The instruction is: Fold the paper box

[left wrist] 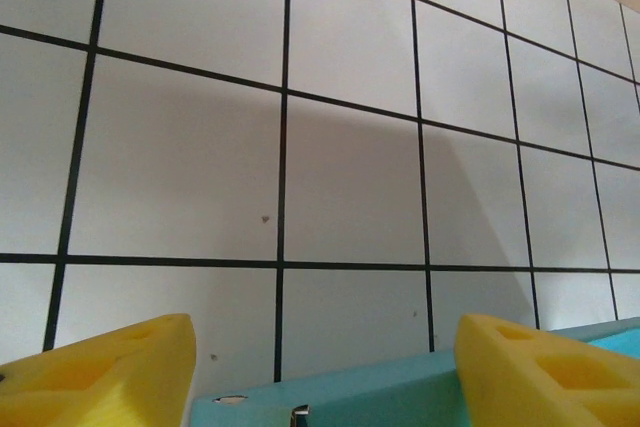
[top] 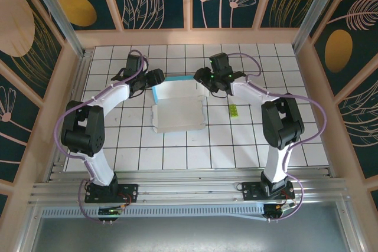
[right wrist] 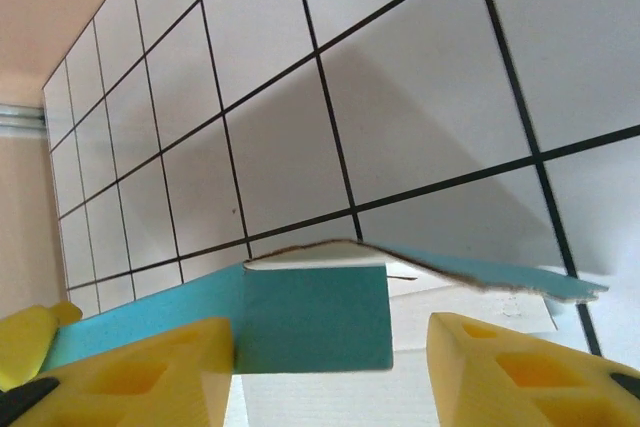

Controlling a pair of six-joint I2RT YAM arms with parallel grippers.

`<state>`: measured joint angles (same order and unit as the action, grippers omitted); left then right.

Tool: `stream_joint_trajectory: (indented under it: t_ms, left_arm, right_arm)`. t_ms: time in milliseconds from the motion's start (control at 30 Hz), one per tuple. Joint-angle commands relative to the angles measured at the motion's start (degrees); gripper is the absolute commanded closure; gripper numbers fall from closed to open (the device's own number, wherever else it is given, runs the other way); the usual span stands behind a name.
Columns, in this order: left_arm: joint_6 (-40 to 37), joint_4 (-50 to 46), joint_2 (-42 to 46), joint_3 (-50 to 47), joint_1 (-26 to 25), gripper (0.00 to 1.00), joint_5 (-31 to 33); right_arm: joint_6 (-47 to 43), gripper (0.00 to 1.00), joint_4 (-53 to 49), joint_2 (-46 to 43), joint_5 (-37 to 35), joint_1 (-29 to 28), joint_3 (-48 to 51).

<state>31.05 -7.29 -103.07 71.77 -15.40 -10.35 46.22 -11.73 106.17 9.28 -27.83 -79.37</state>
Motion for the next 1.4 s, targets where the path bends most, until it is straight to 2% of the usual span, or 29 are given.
stream_joint_trajectory:
  t_ms: [0, 100, 267, 500, 733, 867, 1133, 1267, 1367]
  left_arm:
    - [-0.9, -2.1, 1.2, -1.0, -0.3, 0.31, -1.9]
    - [-1.0, -2.0, 1.3, -1.1, -0.3, 0.31, -1.6]
    - [-0.5, -1.5, 0.8, -1.3, -0.3, 0.31, -2.3]
    - [-0.5, -1.3, 1.3, -2.3, -0.3, 0.31, -2.2]
    - [-0.2, -0.9, 1.6, -2.8, -0.3, 0.31, -2.1]
    - [-0.1, -0.9, 1.5, -2.7, -0.3, 0.31, -2.6]
    - [0.0, -0.7, 2.1, -3.2, -0.3, 0.31, -2.4]
    - [0.5, 0.7, 3.0, -5.4, -0.3, 0.31, -3.7]
    - [1.4, 2.3, 4.0, -7.6, -0.3, 0.31, -4.8]
  right_arm:
    - [-5.2, 0.38, -4.3, -5.5, -3.7, -0.3, -1.0]
    - [-6.7, 0.38, -6.3, -6.6, -4.7, -0.6, -2.0]
    - [-7.8, 0.50, -7.5, -4.4, -5.1, -1.5, -5.5]
    - [-7.8, 0.51, -10.7, 1.7, -4.6, -1.5, -10.9]
    - [-4.6, 0.53, -8.1, 2.2, -3.2, -2.3, -8.2]
    - [-2.6, 0.62, -5.2, 2.6, -2.3, -2.3, -6.6]
    - [-1.3, 0.71, -3.2, 4.6, -1.7, -2.3, -6.4]
    - [-1.8, 0.84, -2.9, 4.8, -2.3, -2.3, -4.9]
    - [-1.9, 0.84, -1.9, 4.2, -2.4, -2.3, -3.1]
